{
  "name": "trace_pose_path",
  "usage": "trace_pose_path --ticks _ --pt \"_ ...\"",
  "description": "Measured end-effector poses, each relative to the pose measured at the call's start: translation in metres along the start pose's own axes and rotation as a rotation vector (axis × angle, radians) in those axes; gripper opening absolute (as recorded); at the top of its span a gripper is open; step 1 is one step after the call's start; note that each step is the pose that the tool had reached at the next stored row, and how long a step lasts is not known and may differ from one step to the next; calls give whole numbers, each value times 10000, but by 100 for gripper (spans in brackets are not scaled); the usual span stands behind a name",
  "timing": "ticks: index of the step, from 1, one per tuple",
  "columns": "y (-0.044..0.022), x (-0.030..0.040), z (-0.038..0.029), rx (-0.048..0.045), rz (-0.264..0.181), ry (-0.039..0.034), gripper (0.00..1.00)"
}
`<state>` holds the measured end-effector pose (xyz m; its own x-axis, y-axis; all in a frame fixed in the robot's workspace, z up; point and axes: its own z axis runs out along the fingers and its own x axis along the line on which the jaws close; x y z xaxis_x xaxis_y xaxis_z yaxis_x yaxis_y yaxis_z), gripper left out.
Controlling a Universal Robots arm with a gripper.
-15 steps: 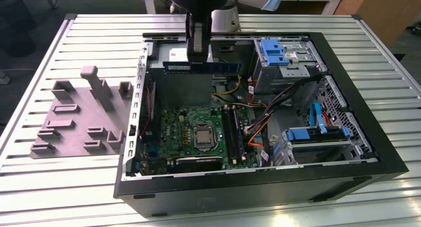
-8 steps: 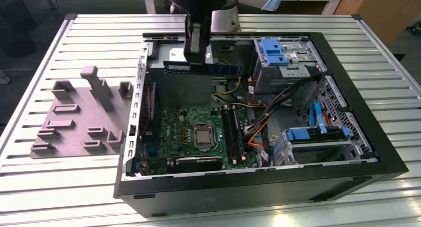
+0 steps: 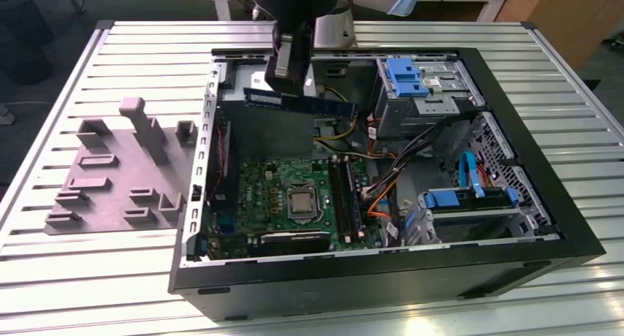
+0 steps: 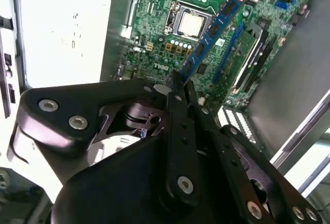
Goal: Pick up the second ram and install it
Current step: 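Insert the second ram into the second slot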
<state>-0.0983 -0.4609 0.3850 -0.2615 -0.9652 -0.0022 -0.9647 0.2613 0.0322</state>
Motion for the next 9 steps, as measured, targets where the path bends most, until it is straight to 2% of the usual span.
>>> trace_pose_path --ticks 9 --pt "0 0 12 17 1352 8 14"
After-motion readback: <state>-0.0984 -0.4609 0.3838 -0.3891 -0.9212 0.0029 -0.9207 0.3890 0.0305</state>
